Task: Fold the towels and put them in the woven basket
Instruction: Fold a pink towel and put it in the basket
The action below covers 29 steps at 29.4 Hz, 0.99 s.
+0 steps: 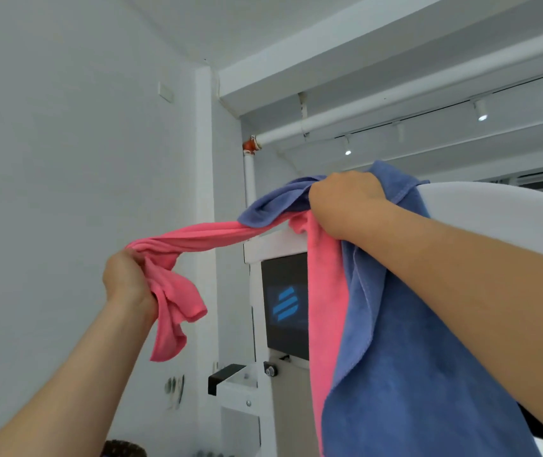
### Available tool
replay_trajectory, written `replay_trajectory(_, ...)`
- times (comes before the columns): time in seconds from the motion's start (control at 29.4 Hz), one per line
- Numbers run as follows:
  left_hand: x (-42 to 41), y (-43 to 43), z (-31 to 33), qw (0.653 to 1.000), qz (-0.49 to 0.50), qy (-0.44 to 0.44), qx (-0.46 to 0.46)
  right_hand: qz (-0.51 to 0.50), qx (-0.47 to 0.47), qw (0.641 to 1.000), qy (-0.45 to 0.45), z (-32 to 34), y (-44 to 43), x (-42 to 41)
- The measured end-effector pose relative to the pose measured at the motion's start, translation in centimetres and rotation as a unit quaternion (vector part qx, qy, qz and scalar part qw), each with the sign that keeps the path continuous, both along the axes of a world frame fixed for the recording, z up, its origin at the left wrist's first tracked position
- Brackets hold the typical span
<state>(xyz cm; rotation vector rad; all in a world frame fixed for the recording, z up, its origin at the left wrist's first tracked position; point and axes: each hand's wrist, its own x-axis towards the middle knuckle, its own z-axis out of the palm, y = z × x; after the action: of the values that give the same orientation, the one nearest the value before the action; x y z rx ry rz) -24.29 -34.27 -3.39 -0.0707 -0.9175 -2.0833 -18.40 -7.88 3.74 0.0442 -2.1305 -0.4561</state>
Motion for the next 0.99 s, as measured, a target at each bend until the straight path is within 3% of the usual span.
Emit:
replay_trajectory(0.1,-0.6,-2.6,-3.0,0.997,0.035,-0.022,0.065,-0.001,-0.002,1.0,0.009,-0.1,-0.2,0.4)
replay_trajectory(0.17,-0.1,-4.1,-6.0,0.988,0.078,-0.123,0.056,-0.002,-0.02,1.0,0.0,-0.2,-0.3,0.4)
replay_trajectory(0.24,0.6,-4.2,-9.5,0.969,0.053,-0.233,-0.057,-0.01,-0.025,1.0,-0.011,-0.6,-0.4,-0.1)
replay_trajectory(0.31,1.4,-2.9,-12.0,0.94,-0.004,-0.28,-0.194,-0.007,-0.036,0.999,-0.002,-0.9,-0.7,-0.7)
replay_trajectory(0.41,2.7,-0.9,-11.9,0.911,0.038,-0.245,-0.328,0.024,-0.09,0.996,0.014,-1.1,-1.2,-0.8)
replay_trajectory(0.58,4.2,2.2,-7.7,0.868,0.048,-0.117,-0.481,0.061,-0.076,0.994,0.045,-1.6,-2.8,-0.1)
replay_trajectory(0.82,4.5,5.5,-6.3,0.812,0.049,-0.025,-0.582,0.018,-0.022,0.999,0.025,-3.0,-3.5,-0.3)
replay_trajectory(0.99,4.2,9.1,-4.0,0.749,0.055,0.029,-0.66,-0.025,-0.003,0.999,-0.027,-1.2,-3.0,-0.9)
